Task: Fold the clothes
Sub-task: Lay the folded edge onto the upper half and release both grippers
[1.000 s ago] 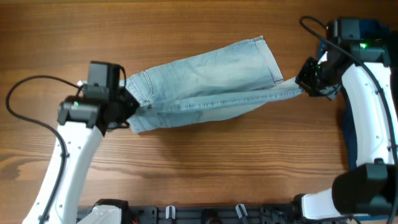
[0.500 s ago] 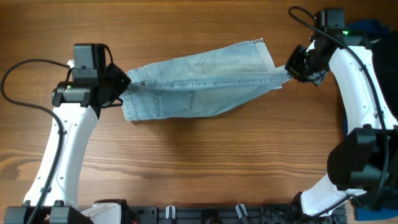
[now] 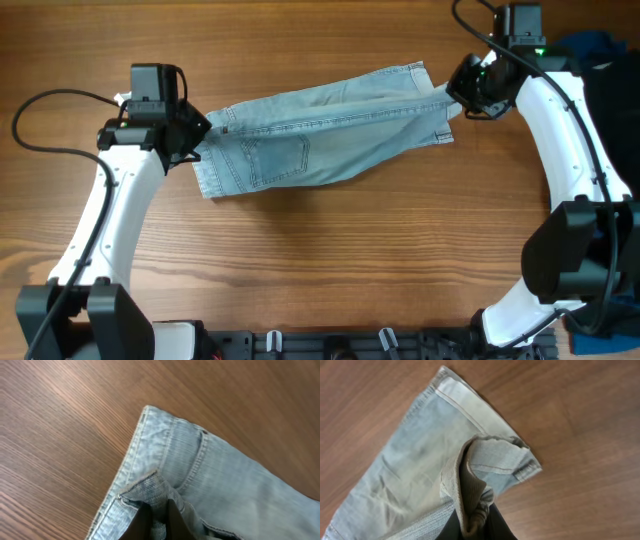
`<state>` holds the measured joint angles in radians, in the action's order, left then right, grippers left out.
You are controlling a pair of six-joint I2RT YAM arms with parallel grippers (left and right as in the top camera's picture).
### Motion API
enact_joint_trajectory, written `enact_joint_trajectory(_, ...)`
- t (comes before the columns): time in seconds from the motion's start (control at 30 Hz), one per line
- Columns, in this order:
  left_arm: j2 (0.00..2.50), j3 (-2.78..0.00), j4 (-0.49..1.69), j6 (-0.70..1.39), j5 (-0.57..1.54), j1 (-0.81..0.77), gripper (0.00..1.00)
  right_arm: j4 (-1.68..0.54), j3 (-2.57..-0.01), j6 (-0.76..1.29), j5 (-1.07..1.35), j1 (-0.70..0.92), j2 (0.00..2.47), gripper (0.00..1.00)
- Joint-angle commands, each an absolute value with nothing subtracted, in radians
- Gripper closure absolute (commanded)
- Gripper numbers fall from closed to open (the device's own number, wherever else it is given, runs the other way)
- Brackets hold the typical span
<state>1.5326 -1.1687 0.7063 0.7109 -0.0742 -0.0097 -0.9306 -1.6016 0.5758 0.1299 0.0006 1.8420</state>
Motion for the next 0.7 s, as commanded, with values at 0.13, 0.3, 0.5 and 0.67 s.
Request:
enact_joint_trajectory(0.13, 1.549, -1.192, 0.694, 0.688, -0.241, 0.023, 0.96, -0.958, -1.630, 0.680, 0.020, -0.001, 1.883, 0.96)
enact_joint_trajectory(0.3, 1.549, -1.192, 0.680, 0.688, -0.271, 0.025, 0.96, -0.941, -1.630, 0.707, 0.014, -0.001, 1.889, 0.96)
enact_joint_trajectory(0.5, 1.560, -1.192, 0.668, 0.714, -0.271, 0.025, 0.91, -0.857, -1.630, 0.706, 0.015, 0.004, 1.960, 0.96)
enact_joint_trajectory(0.67, 1.576, -1.192, 0.637, 0.714, -0.271, 0.025, 0.94, -0.728, -1.630, 0.707, 0.027, 0.006, 2.001, 0.96)
